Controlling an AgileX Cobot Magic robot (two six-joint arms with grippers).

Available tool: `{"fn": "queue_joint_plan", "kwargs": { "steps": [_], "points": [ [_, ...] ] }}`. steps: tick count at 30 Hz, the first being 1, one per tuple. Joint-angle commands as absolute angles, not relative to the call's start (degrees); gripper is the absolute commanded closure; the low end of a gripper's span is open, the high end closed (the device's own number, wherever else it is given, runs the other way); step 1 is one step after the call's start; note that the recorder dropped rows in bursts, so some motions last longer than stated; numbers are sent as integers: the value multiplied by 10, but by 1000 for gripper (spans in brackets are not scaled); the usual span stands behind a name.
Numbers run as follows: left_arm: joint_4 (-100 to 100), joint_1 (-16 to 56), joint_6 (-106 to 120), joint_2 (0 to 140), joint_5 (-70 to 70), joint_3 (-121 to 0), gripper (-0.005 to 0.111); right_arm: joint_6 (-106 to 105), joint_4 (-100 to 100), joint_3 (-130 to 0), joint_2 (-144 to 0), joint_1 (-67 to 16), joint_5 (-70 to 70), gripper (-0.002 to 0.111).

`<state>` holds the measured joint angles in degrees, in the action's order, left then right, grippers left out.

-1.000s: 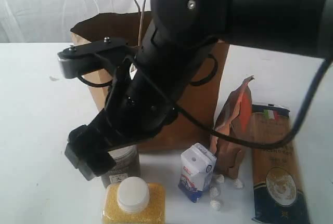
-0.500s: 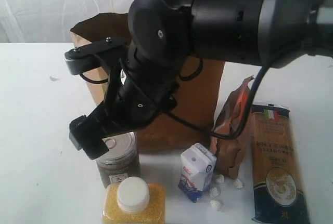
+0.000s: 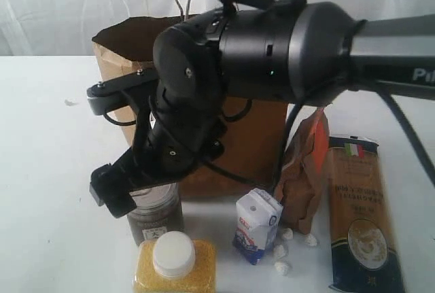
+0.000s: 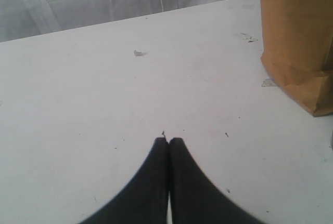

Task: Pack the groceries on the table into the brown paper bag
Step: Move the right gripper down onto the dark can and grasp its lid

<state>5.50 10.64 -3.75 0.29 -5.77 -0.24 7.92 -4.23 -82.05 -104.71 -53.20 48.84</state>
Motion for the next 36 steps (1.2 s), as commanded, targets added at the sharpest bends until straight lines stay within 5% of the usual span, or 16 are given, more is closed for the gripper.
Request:
{"fn": "queue_joint_plan", "kwargs": {
  "steps": [1,23,26,34,36],
  "points": [
    [55,105,-38,0,-56,0,107,82,-40,-822,-1061,-533,479,5],
    [55,105,-38,0,-56,0,107,79,-39,-822,-1099,-533,448,8],
    [55,105,-38,0,-56,0,107,78,-39,-822,-1098,-533,443,23],
    [55,105,-38,0,-56,0,107,78,-55,-822,-1090,-533,443,106],
    [55,105,-38,0,-56,0,107,78,-58,-822,-1081,-533,442,108]
  ]
}}
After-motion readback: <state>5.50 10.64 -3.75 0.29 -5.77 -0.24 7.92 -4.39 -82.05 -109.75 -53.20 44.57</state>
